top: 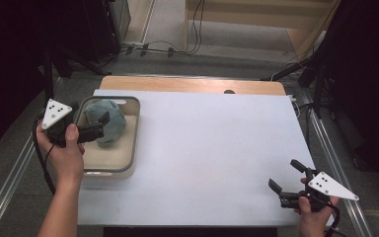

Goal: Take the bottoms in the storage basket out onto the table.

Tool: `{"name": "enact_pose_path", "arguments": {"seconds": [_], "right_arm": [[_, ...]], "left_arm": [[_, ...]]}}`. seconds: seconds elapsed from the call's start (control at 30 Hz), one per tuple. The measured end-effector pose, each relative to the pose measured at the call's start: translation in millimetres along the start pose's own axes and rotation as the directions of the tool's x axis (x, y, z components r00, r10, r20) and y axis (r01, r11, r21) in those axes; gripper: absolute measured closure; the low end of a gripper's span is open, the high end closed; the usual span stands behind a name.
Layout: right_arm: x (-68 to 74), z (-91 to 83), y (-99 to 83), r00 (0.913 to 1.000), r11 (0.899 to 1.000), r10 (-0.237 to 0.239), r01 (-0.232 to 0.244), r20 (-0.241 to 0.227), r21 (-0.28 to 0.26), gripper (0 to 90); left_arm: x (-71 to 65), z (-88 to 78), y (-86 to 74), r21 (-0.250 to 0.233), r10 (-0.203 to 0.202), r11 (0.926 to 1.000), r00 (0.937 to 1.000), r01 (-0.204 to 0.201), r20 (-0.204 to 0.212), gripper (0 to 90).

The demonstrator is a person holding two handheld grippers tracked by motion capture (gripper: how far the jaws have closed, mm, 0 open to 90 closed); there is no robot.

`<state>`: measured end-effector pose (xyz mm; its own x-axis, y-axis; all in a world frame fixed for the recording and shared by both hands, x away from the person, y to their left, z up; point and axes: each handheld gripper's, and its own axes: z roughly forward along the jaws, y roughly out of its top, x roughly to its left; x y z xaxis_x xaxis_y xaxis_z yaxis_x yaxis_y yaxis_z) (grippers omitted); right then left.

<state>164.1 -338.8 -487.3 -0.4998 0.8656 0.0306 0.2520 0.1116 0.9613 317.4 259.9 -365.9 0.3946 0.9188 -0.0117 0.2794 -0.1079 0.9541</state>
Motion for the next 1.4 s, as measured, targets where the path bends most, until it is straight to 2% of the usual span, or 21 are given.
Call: {"name": "enact_pose_path", "arguments": {"seconds": [0.2, 0.47, 0.73, 0.77, 0.8, 0.9, 1.03, 1.17, 1.37, 1.4], "right_arm": [[-2.3, -0.6, -0.8, 0.9998, 1.0, 0.022, -0.022, 0.0, -0.004, 0.0], [-2.3, -0.6, -1.0, 0.9998, 1.0, 0.02, -0.02, 0.001, -0.004, 0.0], [-2.6, -0.9, -1.2, 0.9997, 1.0, 0.025, -0.025, 0.001, -0.003, 0.0], [-2.8, -0.5, -1.6, 0.9997, 1.0, 0.024, -0.024, 0.002, -0.001, 0.0], [-2.8, -0.5, -1.6, 0.9997, 1.0, 0.024, -0.024, 0.002, 0.0, 0.0], [-2.9, -0.3, -1.7, 0.9998, 1.0, 0.021, -0.021, 0.002, -0.001, 0.0], [-2.8, -0.1, -1.6, 0.9998, 1.0, 0.019, -0.019, 0.001, -0.003, 0.0], [-2.7, -0.2, -1.9, 0.9997, 1.0, 0.024, -0.024, 0.002, 0.001, 0.0], [-3.0, -0.2, -1.9, 0.9997, 1.0, 0.023, -0.023, 0.002, 0.001, 0.0], [-2.9, -0.2, -1.9, 0.9997, 1.0, 0.023, -0.023, 0.003, 0.001, 0.0]], "left_arm": [[12.5, 10.4, 4.6, 0.027, -0.025, 0.9993, 0.9997, 0.025, -0.002, 0.0], [24.7, 29.8, 3.7, 0.073, -0.053, 0.9959, 0.9986, 0.053, -0.009, 0.0], [33.8, 51.0, -4.6, 0.14, -0.069, 0.9876, 0.9972, 0.072, -0.028, 0.0], [34.6, 56.8, -7.2, 0.162, -0.073, 0.9838, 0.9969, 0.076, -0.03, 0.0], [34.6, 56.8, -7.2, 0.162, -0.073, 0.9838, 0.9969, 0.076, -0.03, 0.0], [35.2, 65.7, -11.3, 0.198, -0.073, 0.977, 0.9968, 0.078, -0.032, 0.0], [35.6, 76.9, -17.3, 0.246, -0.065, 0.9661, 0.9959, 0.079, -0.063, 0.0], [35.6, 85.1, -21.6, 0.286, -0.063, 0.9549, 0.9955, 0.081, -0.071, 0.0], [32.8, 95.5, -28.1, 0.338, -0.03, 0.9392, 0.9953, 0.059, -0.092, 0.0], [32.6, 96.3, -28.4, 0.341, -0.026, 0.9385, 0.9951, 0.057, -0.095, 0.0]]}}
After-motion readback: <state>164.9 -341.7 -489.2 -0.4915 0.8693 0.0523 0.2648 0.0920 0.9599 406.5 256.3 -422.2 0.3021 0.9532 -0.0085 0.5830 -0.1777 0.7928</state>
